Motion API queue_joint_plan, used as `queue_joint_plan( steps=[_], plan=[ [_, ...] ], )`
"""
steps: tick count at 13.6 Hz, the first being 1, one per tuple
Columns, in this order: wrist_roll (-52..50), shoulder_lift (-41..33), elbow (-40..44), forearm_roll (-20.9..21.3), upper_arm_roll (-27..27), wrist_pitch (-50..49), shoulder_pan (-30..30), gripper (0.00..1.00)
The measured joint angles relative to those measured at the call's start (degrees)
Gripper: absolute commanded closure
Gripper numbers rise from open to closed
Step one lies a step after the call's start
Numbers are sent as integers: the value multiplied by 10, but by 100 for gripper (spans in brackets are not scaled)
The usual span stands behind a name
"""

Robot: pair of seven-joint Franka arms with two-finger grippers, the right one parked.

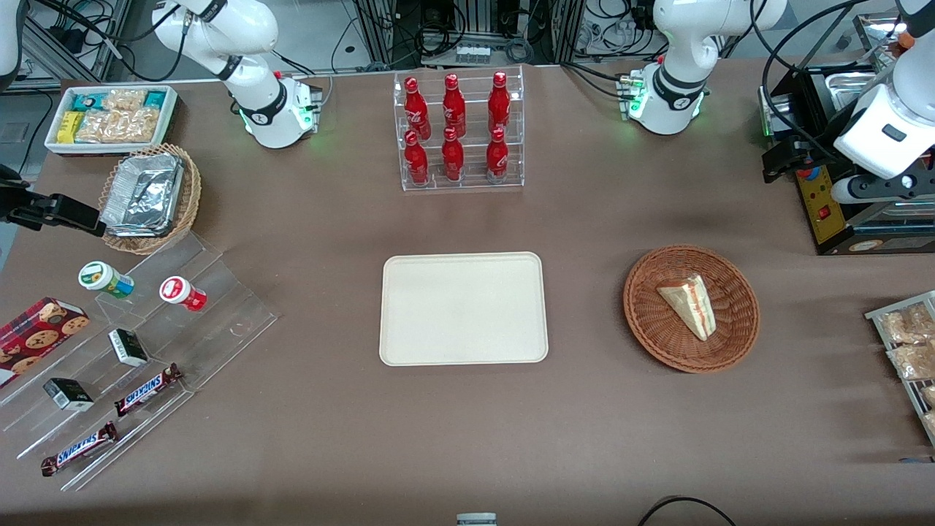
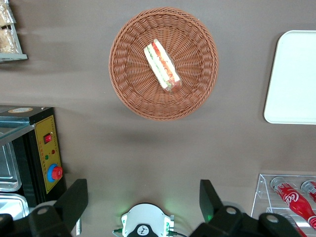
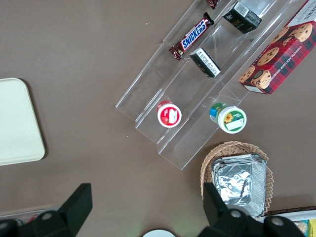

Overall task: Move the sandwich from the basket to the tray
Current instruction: 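Lower the open left gripper over the wrapped sandwich in the wicker basket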

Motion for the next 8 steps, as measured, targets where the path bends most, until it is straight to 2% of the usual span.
queue_joint_plan(
  steps=[5, 8],
  plan=[
    [1, 8, -6, 0, 3, 2, -1, 0],
    [-42, 25, -62, 0, 5, 80, -1, 0]
  ],
)
